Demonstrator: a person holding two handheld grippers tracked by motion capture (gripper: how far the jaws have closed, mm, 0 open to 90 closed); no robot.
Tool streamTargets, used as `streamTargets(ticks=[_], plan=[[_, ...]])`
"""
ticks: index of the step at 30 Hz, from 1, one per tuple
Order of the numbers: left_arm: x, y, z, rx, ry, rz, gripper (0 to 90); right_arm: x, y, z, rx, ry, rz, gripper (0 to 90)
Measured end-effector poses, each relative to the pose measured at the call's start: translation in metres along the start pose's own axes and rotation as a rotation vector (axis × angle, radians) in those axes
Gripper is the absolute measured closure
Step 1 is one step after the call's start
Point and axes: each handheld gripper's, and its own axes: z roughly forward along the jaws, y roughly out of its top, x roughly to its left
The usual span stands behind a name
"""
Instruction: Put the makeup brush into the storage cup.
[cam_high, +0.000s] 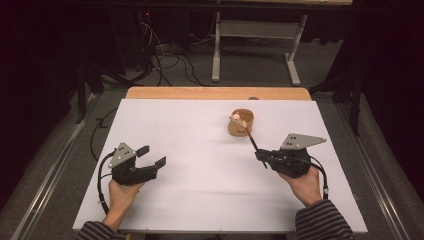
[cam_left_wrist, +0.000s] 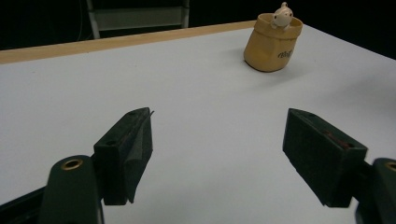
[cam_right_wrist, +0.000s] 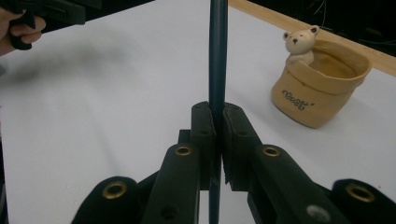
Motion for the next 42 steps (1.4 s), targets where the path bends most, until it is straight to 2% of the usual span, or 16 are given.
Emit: streamTargets(ticks=[5, 14, 19, 27, 42], plan=[[-0.001, 0.000, 0.000, -0.001, -0.006, 0.010, 25.4, -0.006, 0.002, -0.004, -0.036, -0.009, 0.025, 86.7], [0.001, 0.000, -0.001, -0.030, -0.021, 0.024, 29.6, -0.013, 0.005, -0.001, -0.030, -0.031, 0.045, 86.7], [0.000, -0.001, -0.001, -0.030, -0.025, 0.030, 29.9, -0.017, 0.008, 0.000, -0.037, -0.033, 0.068, 86.7], [-0.002, -0.001, -0.001, -0.021, -0.023, 0.063, 29.1, -0.025, 0.015, 0.001, -0.052, -0.047, 0.091, 86.6], [-0.005, 0.000, 0.001, -0.006, -0.011, 0.056, 24.2, -0.041, 0.027, 0.020, -0.005, -0.076, 0.109, 86.6]])
